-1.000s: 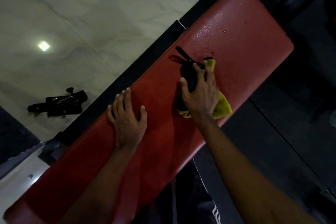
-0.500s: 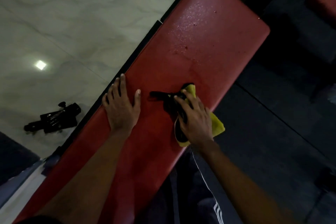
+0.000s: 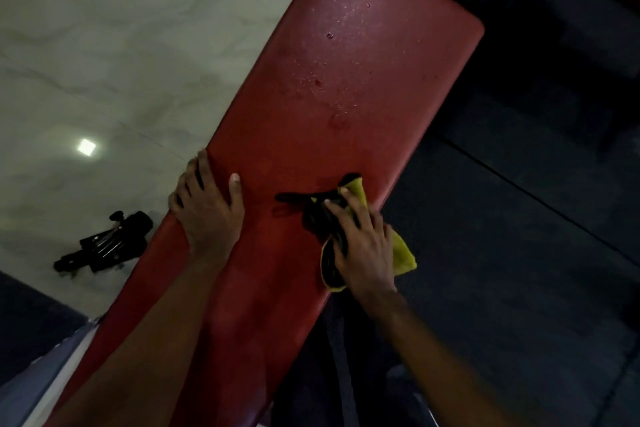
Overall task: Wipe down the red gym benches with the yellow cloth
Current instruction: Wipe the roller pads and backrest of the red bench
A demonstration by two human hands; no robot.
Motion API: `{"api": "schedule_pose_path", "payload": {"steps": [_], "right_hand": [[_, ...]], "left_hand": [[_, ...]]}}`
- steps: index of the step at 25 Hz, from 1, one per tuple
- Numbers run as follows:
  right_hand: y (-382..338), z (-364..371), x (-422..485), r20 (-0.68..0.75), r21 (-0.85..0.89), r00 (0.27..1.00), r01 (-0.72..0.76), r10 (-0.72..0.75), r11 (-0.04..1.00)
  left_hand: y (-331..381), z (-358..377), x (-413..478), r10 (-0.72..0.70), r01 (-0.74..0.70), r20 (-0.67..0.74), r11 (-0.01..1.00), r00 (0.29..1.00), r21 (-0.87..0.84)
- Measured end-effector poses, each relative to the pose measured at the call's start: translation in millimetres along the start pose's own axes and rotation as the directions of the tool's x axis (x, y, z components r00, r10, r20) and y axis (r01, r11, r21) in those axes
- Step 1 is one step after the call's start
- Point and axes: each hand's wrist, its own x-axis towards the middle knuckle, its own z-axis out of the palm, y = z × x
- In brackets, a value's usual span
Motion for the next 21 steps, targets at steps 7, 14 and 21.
{"api": "schedule_pose_path", "payload": {"steps": [7, 14, 21], "right_hand": [[34, -13, 56, -0.203, 0.221, 0.934, -0.25, 0.295, 0.943], [11, 12, -1, -0.173, 0.356, 0.906, -0.308, 0.386, 0.882], [52, -5, 68, -0.197, 0.728, 0.703, -0.362, 0.683, 0.582]], "left_hand": [[8, -1, 3, -0.036, 0.035, 0.052, 0.999, 0.998, 0.018], [46, -4, 14, 0.029, -0.019, 0.128, 0.997, 0.991, -0.08], [65, 5, 17, -0.054, 0.055, 0.154, 0.999, 0.987, 0.0]]}}
